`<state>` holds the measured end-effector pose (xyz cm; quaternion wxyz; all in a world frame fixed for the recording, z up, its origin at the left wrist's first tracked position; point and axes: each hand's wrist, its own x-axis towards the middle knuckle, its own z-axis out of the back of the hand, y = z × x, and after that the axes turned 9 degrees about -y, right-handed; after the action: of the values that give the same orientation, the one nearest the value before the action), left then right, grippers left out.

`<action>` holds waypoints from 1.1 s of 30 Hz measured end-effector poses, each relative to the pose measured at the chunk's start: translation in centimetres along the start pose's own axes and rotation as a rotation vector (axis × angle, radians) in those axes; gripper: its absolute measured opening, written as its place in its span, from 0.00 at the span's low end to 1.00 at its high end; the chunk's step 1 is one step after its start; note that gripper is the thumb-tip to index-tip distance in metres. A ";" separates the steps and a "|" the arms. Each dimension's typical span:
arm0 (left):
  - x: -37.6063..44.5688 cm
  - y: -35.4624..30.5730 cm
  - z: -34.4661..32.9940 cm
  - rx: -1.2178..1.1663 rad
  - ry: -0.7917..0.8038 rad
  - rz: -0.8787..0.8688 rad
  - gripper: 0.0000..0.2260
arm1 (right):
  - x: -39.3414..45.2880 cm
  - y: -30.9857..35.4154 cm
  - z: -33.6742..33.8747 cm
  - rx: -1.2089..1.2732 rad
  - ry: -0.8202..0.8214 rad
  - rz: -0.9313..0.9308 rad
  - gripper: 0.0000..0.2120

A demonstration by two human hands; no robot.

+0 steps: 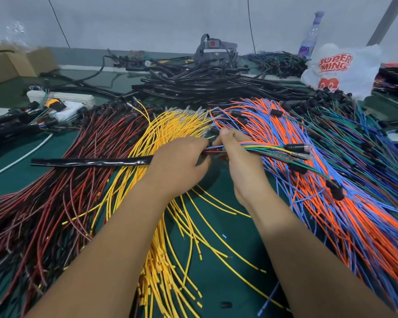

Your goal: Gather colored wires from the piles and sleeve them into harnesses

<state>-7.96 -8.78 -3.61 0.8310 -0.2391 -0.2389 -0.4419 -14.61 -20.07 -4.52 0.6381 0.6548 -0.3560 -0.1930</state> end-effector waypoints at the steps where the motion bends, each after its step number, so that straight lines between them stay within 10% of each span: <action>1: 0.0 0.0 0.0 -0.018 0.004 0.004 0.08 | 0.0 0.1 0.0 0.011 -0.024 -0.010 0.19; 33: -0.6 1.0 0.2 -0.126 0.047 0.143 0.09 | 0.5 0.1 0.3 0.068 -0.071 -0.114 0.19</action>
<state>-7.45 -7.80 -4.02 0.8491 -0.2968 -0.1736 -0.4010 -14.50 -20.66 -4.35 0.5904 0.6881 -0.3471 -0.2398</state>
